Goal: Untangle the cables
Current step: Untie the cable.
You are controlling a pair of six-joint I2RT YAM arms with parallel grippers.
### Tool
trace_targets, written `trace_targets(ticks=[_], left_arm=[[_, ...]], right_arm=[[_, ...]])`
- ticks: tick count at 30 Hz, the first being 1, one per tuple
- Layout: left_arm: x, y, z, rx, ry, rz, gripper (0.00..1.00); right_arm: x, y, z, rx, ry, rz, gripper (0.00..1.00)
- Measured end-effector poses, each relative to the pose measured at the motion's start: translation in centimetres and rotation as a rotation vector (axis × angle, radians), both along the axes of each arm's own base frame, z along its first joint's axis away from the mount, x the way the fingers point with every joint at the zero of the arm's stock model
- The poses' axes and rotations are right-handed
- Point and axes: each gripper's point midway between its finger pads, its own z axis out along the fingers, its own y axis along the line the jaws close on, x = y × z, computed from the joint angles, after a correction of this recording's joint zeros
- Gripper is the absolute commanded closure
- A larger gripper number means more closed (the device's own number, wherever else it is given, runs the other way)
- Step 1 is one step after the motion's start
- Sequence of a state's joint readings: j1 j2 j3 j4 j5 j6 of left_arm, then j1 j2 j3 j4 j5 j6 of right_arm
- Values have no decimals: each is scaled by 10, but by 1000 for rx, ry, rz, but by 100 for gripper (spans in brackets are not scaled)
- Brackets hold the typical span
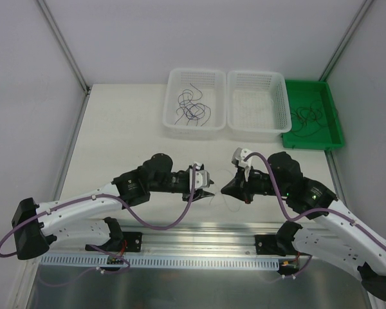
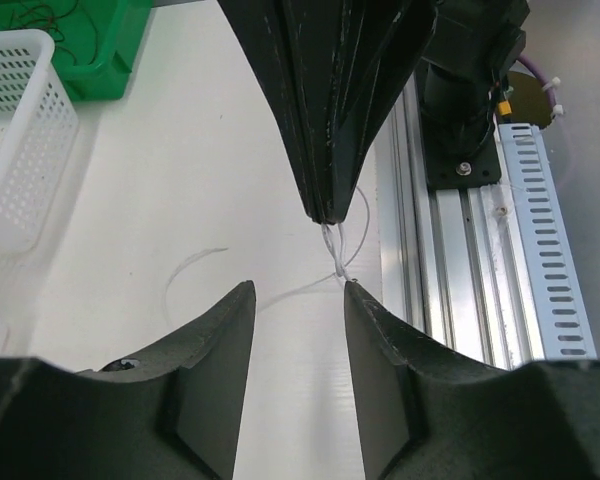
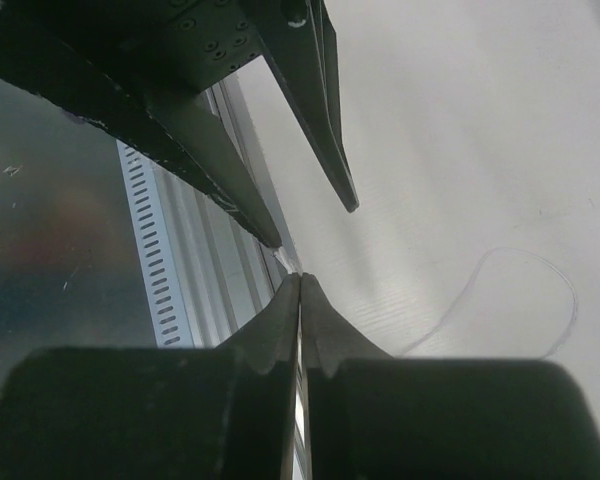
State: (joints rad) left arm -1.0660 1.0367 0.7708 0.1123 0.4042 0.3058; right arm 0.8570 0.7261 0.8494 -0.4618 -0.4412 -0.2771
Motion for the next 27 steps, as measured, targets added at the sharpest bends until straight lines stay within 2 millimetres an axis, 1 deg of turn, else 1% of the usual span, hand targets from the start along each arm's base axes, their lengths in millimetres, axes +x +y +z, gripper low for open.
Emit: trace_targets(ticks=[2,5,9,15,18,21,22,25,26,27], left_arm=[[-1,-2,2,2,-2,-13,65],[-2,-6,5,2,0,-35,70],[-6,-10,1,13,19,-62,72],[-11,-15,-6,31,61,-96,72],[-13,-17,-7,35,78,-107,74],[-13,-19,-7,38,95,-106,81],[-12,-21,-7,38,98,-105,86],[-11,-23,-6,39,108,-103,93],[-11,-24,-5,40,111,-101,99],[-11,-24,-6,41,115,-99,100]], right_arm=[[0,0,0,-2,-2,4,99],[-1,-1,-2,-9,-4,9,99],[-1,-2,-3,-16,-5,11,99],[-1,-2,-4,-18,-8,10,99],[-1,-2,-4,-18,-9,10,99],[-1,-2,-4,-19,-9,9,99],[-1,-2,-4,-19,-9,9,99],[0,-3,-4,-21,-11,3,99],[0,-3,-4,-21,-11,3,99],[0,-3,-4,-21,-11,2,99]])
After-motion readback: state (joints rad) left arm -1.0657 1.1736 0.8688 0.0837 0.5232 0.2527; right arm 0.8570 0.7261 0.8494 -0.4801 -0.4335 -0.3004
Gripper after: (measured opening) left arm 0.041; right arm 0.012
